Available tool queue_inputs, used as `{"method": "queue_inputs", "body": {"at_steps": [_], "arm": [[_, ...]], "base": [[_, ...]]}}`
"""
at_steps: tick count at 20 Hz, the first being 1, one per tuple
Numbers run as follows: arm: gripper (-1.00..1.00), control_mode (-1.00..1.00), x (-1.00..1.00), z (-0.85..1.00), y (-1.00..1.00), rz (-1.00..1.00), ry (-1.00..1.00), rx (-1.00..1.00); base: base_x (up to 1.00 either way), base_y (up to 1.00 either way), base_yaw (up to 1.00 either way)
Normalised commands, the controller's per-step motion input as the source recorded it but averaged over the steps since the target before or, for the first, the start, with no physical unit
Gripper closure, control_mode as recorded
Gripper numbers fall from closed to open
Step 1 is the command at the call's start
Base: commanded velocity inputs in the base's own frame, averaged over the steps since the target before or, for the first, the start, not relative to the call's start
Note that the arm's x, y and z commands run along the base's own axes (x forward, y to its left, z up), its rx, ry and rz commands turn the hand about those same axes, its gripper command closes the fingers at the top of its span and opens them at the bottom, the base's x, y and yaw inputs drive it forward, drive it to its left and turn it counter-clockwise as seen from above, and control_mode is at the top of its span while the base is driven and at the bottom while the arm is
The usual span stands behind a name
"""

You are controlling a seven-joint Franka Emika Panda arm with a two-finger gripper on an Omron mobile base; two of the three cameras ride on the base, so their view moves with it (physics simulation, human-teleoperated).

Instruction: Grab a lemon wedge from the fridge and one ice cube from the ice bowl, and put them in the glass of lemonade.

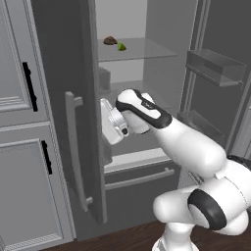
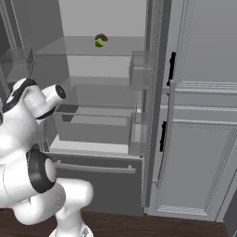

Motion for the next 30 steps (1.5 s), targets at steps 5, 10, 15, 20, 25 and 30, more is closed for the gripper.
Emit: {"method": "queue_inputs", "body": {"at_steps": [5, 10, 15, 20, 25, 30], "arm": [[-1.00, -1.00, -0.37, 0.00, 1.00, -0.02, -0.32, 0.02], [-1.00, -1.00, -0.21, 0.09, 0.67, -0.09, -0.11, 0.00], [-1.00, -1.00, -0.18, 0.36, -0.61, -0.01, 0.09, -0.01], [-1.00, -1.00, 0.00, 0.65, -1.00, 0.02, 0.13, -0.05], [-1.00, -1.00, 0.00, 0.56, -0.89, 0.02, 0.09, -0.25], [-1.00, -1.00, 0.00, 0.00, -0.71, 0.00, -0.02, -0.54]], "base": [[0.00, 0.00, 0.00], [0.00, 0.00, 0.00], [0.00, 0.00, 0.00], [0.00, 0.00, 0.00], [0.00, 0.00, 0.00], [0.00, 0.00, 0.00]]}}
